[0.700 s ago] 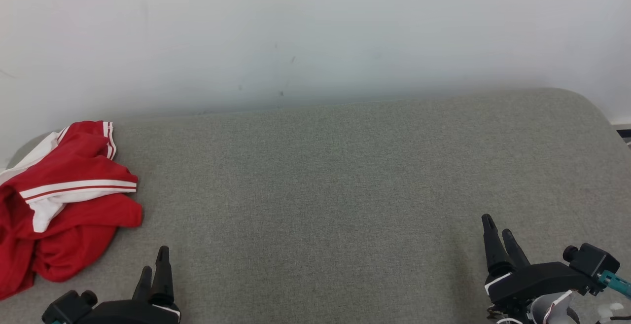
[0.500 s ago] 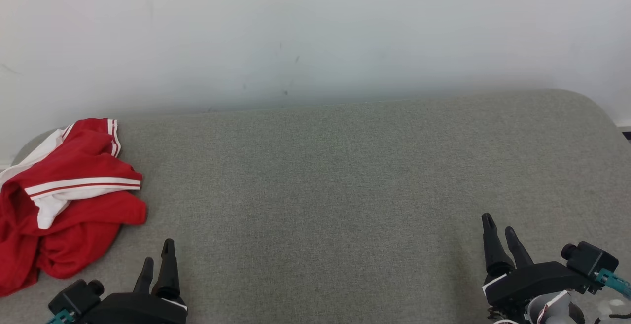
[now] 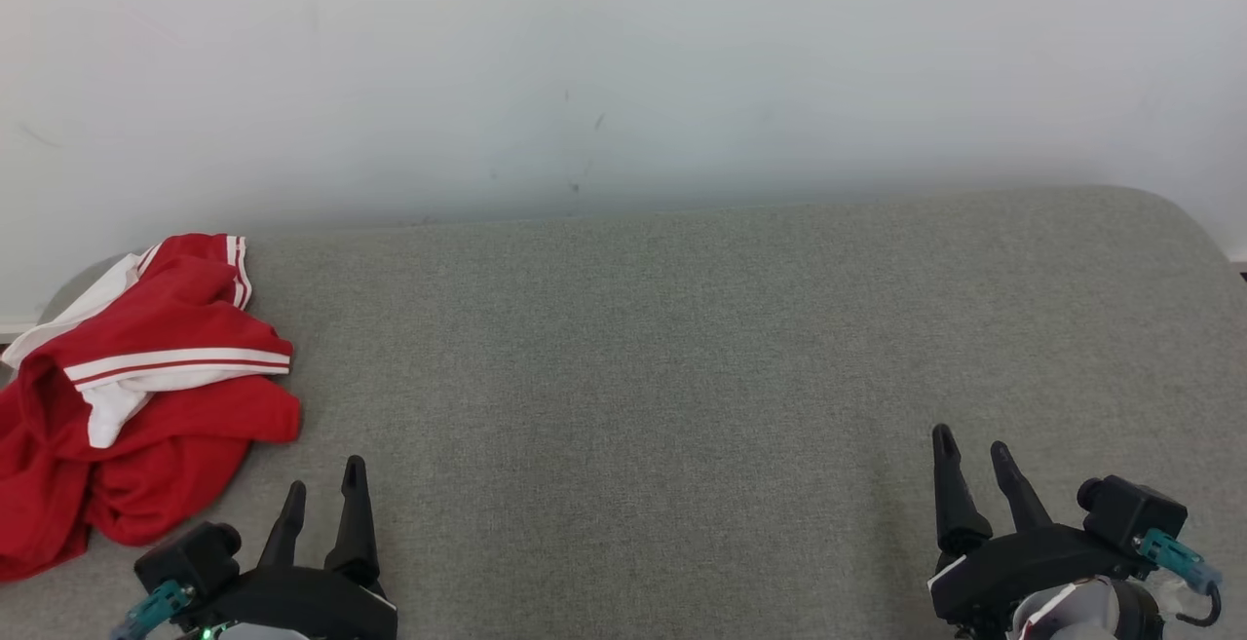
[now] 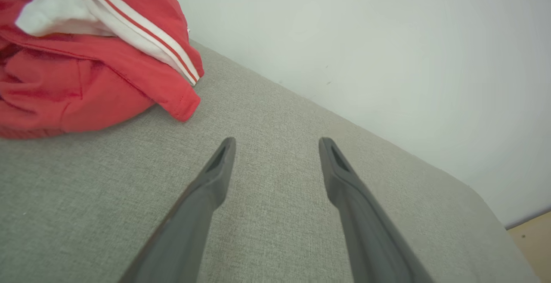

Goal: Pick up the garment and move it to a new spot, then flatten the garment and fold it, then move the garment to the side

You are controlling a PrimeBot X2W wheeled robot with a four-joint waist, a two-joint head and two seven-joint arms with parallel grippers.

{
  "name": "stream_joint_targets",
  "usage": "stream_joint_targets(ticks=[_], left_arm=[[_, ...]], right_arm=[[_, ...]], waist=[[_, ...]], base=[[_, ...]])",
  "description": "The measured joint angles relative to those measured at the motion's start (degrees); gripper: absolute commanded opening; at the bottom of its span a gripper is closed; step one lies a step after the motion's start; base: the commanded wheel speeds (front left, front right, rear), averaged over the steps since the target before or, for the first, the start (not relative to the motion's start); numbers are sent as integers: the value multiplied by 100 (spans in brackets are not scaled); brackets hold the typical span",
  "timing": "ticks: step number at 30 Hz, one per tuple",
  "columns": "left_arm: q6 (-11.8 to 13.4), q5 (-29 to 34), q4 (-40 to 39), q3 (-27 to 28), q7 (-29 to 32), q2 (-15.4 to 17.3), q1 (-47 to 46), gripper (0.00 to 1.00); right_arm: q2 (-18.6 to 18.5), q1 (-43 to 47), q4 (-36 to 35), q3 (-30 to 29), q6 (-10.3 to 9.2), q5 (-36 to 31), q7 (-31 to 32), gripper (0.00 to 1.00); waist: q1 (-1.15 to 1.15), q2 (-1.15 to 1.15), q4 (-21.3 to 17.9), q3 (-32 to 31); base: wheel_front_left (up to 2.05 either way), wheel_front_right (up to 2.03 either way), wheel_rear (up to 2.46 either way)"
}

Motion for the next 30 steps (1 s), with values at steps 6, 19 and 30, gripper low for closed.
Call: stream_joint_targets(ticks=[6, 19, 30], left_arm=[[81, 409, 103, -214, -51, 52, -31, 100], [98, 1116, 168, -541, -7, 151, -234, 100], [151, 1084, 121, -375, 196, 183, -232, 100]], right_arm=[[-35, -8, 132, 172, -94, -449, -137, 100], [-155, -114, 231, 461, -204, -1258, -191, 100], [-69, -108, 223, 24, -296, -940, -92, 100]], waist=[[0, 0, 31, -36], [-1, 0, 94, -108], [-1, 0, 91, -121]], base=[[0, 0, 0], [0, 0, 0], [0, 0, 0]])
